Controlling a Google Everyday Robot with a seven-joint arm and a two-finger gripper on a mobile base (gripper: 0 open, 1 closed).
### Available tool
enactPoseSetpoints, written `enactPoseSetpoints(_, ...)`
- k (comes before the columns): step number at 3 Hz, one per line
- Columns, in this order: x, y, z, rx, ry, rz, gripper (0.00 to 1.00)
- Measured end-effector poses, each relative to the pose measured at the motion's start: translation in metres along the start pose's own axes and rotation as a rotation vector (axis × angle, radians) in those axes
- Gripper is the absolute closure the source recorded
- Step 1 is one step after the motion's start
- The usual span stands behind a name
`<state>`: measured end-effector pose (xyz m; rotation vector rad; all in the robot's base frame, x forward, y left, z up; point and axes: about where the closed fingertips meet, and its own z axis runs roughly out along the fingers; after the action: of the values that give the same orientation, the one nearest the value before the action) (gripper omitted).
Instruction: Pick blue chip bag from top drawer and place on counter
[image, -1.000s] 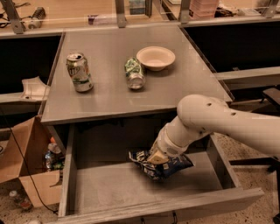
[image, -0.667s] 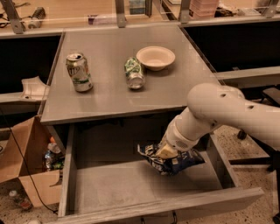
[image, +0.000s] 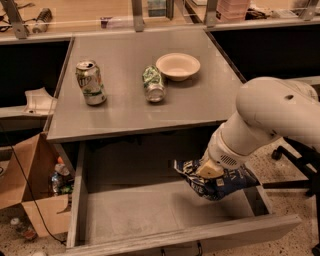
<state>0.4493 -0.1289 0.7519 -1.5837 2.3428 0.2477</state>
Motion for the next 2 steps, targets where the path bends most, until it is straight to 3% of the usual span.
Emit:
enactPoseSetpoints(1, 0.000, -0.004, -0.007, 0.010, 0.004, 0.002, 1.00)
enactPoseSetpoints(2, -0.002, -0.017, -0.034, 0.046, 0.019, 0.009, 1.00)
